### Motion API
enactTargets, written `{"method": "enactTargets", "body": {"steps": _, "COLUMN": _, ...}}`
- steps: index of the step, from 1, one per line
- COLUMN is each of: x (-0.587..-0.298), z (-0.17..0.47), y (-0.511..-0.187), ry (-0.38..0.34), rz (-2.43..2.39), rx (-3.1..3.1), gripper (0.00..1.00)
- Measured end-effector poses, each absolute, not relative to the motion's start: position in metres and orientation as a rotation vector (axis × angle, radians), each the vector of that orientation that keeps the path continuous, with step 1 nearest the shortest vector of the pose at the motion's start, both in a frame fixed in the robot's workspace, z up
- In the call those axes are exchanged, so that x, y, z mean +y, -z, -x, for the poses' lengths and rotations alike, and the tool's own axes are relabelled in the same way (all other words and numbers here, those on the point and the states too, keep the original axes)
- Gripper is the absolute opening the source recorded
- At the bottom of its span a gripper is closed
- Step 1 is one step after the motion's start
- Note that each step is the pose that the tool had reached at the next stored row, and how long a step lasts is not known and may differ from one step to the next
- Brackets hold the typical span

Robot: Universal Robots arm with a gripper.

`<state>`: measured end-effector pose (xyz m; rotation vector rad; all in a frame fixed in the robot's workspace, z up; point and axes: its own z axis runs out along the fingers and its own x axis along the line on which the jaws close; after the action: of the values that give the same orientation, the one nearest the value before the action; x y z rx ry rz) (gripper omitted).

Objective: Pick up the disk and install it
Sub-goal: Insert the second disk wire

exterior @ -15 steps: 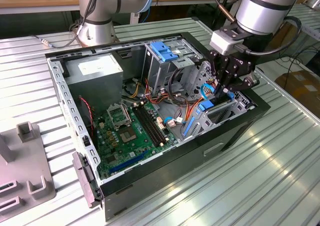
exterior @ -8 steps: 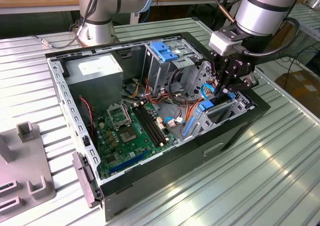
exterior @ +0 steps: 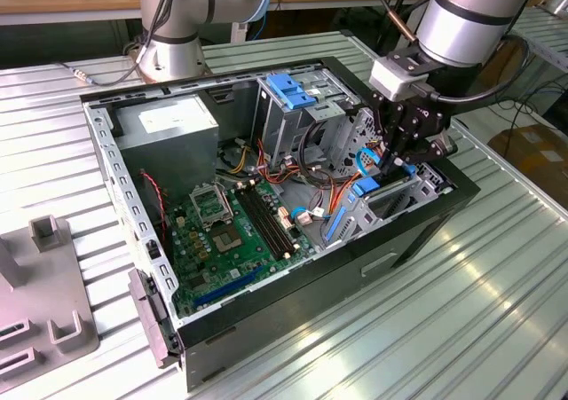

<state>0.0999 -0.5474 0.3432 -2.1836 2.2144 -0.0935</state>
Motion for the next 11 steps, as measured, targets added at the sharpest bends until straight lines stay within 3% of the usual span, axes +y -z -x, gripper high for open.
{"method": "enactTargets", "body": {"steps": 11, "x": -0.5501, "z": -0.0999, "y": -0.3369, "ry": 0.084, "rz": 2.178, "rx": 2.211, "gripper": 0.16}}
